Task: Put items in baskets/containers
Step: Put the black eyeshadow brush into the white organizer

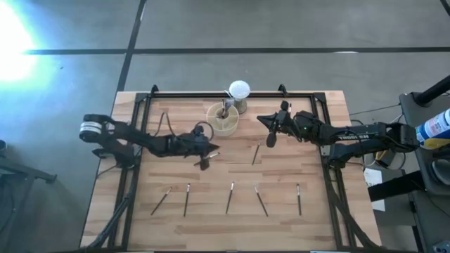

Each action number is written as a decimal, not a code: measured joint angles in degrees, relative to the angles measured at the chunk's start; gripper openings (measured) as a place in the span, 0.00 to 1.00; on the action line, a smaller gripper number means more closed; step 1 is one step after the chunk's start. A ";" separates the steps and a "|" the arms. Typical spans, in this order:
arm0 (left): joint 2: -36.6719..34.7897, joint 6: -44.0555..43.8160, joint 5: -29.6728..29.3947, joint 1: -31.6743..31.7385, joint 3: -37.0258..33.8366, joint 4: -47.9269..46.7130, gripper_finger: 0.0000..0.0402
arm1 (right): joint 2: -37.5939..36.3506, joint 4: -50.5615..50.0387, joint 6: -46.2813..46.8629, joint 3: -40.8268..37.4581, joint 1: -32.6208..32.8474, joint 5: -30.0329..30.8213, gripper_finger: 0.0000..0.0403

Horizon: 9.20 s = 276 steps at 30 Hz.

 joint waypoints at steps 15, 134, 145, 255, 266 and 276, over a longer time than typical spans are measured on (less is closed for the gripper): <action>14.88 -4.05 -3.86 -0.42 15.11 -18.31 0.23 | 0.00 -0.31 0.00 0.00 0.00 0.00 0.02; 17.43 6.52 5.87 15.21 2.55 55.25 0.00 | 0.00 -0.33 -0.48 -0.28 -0.02 0.02 0.02; 17.79 3.88 7.35 15.19 2.86 51.97 0.01 | 0.00 -0.35 -0.48 -0.28 -0.02 0.02 0.02; 9.35 4.70 8.97 -2.43 -2.74 39.46 0.20 | 16.29 -3.41 15.90 5.88 17.48 12.41 0.03; 17.56 0.74 9.30 -2.56 5.28 40.59 0.20 | 15.96 23.89 7.77 -0.02 22.68 12.14 0.03; 17.10 -1.75 11.72 -4.22 7.97 42.25 0.20 | 21.78 38.33 2.88 1.58 26.21 9.32 0.03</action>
